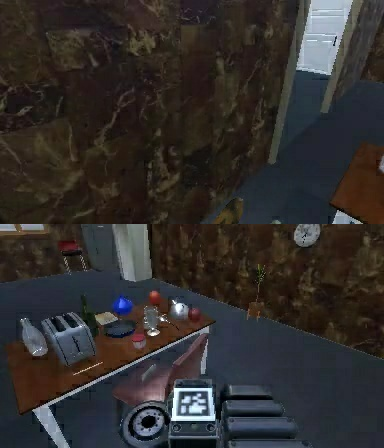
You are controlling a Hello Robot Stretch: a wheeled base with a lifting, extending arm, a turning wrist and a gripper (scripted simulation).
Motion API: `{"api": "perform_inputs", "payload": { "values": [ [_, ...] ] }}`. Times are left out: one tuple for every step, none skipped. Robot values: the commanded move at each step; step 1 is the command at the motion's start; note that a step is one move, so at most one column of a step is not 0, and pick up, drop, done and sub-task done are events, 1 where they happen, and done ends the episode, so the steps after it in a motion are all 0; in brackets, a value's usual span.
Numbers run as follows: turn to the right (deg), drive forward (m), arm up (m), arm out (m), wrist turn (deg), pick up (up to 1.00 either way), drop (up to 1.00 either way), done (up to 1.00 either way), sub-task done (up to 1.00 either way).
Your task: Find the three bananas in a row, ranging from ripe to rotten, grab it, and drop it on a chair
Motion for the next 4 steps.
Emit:
{"api": "perform_inputs", "payload": {
  "values": [
    [42.0,0.00,0.00,0.00,0.0,0.00,0.00,0.00,0.00],
    [0.0,0.30,0.00,0.00,0.0,0.00,0.00,0.00,0.00],
    [45.0,0.00,0.00,0.00,0.0,0.00,0.00,0.00,0.00],
    [45.0,0.00,0.00,0.00,0.0,0.00,0.00,0.00,0.00]
  ]
}}
